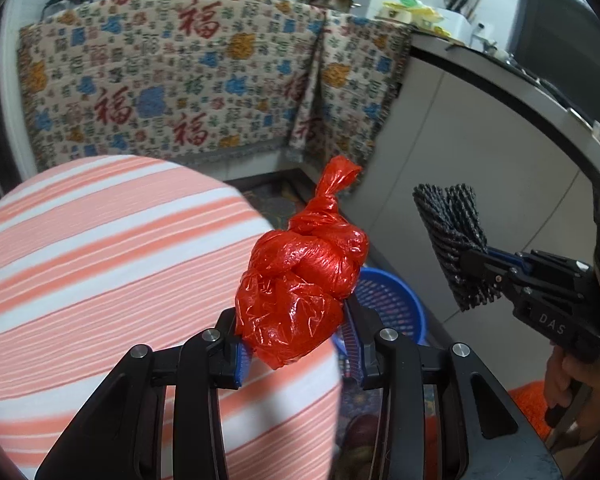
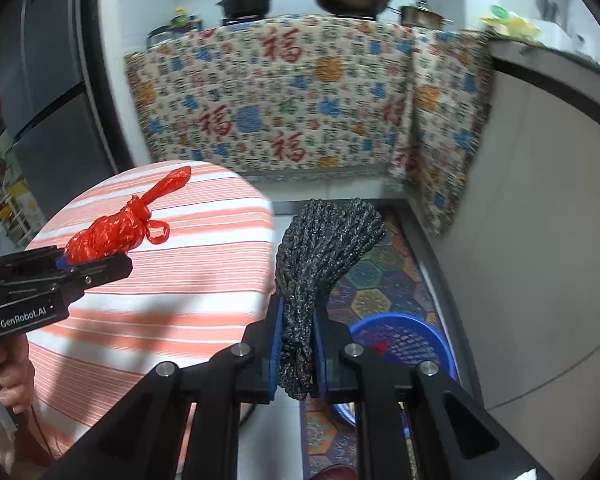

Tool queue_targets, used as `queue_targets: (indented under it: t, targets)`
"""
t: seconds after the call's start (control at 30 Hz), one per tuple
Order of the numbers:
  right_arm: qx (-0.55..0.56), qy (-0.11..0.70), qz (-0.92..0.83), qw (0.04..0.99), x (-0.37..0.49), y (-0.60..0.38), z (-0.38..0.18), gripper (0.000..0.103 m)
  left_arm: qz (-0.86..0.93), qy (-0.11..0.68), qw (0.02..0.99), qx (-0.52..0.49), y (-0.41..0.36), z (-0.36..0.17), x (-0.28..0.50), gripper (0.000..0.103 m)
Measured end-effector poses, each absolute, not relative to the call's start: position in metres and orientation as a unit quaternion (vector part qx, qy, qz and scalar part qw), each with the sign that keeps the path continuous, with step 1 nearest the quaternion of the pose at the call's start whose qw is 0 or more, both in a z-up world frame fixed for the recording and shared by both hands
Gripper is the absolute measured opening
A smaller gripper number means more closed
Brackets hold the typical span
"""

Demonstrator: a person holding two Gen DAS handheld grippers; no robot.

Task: Collect trash
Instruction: 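Carry the red bag and black net over the blue basket with both tools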

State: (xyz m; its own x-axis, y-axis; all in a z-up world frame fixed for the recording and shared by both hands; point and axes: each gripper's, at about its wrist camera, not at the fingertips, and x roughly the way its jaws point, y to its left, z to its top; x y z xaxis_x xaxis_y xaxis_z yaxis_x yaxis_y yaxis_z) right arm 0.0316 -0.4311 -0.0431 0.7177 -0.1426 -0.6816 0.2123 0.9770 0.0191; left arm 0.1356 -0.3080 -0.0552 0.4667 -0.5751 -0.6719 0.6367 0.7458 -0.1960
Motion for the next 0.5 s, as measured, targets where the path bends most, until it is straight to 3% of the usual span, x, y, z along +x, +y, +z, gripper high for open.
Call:
queue_targets:
  t: [0.5]
  targets:
    - [0.099,0.413,-0.14,0.894,0.004,-0.558,-0.084,0.014,-0.409,0.411,0.814,0.041,-0.427,-0.097,0.124,0.039]
